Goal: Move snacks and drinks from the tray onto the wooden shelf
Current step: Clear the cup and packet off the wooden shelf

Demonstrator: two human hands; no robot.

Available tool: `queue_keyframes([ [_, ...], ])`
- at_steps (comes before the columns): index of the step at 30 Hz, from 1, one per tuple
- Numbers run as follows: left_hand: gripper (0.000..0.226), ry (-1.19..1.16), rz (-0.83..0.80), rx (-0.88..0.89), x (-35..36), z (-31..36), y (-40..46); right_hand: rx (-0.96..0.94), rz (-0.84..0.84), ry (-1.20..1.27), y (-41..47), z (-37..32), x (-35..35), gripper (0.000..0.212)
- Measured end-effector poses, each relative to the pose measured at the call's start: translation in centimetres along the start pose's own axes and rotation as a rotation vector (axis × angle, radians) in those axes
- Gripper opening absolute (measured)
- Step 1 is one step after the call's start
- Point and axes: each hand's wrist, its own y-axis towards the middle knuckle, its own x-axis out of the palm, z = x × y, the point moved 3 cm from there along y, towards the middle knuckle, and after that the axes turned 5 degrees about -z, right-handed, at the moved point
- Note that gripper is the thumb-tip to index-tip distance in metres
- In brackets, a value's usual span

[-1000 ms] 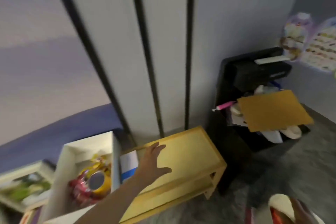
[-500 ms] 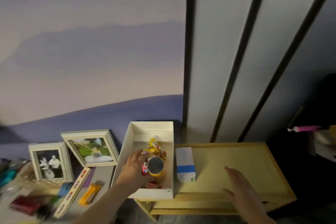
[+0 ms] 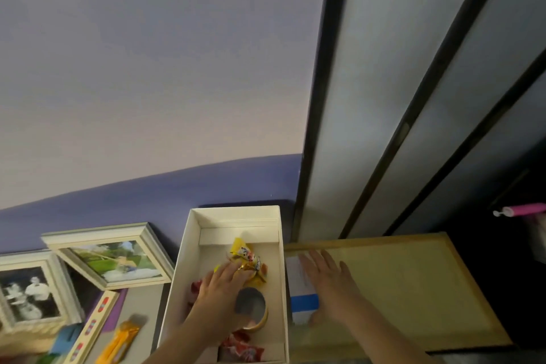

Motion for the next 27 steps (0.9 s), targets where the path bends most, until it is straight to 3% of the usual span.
queue_keyframes([
  [5,0.08,0.101,-0.087,0.126,0.2,0.8,0.6,-0.076,-0.093,-0.048,2.3,-1.6,-0.3,0.135],
  [10,0.082,0.235,-0.054,0.196,0.6,1.0,0.4,-0.075,-0.103,-0.062,2.5,-1.0,0.5,0.134],
  [14,0.075,0.196,-0.027,0.132,-0.4,1.0,0.0,-0.064,-0.105,-0.089,1.5,-0.2,1.7,0.133],
  [21,0.078,-0.097,0.09,0.051,-2.4,0.1,-0.6,0.01,0.071,0.035,-1.7,1.6,2.0,0.129],
  [27,0.077,-0.217,0.225,0.124,-7.7,2.2,-0.6,0.124,0.261,0.093,-8.1,4.8,-0.2,0.129],
])
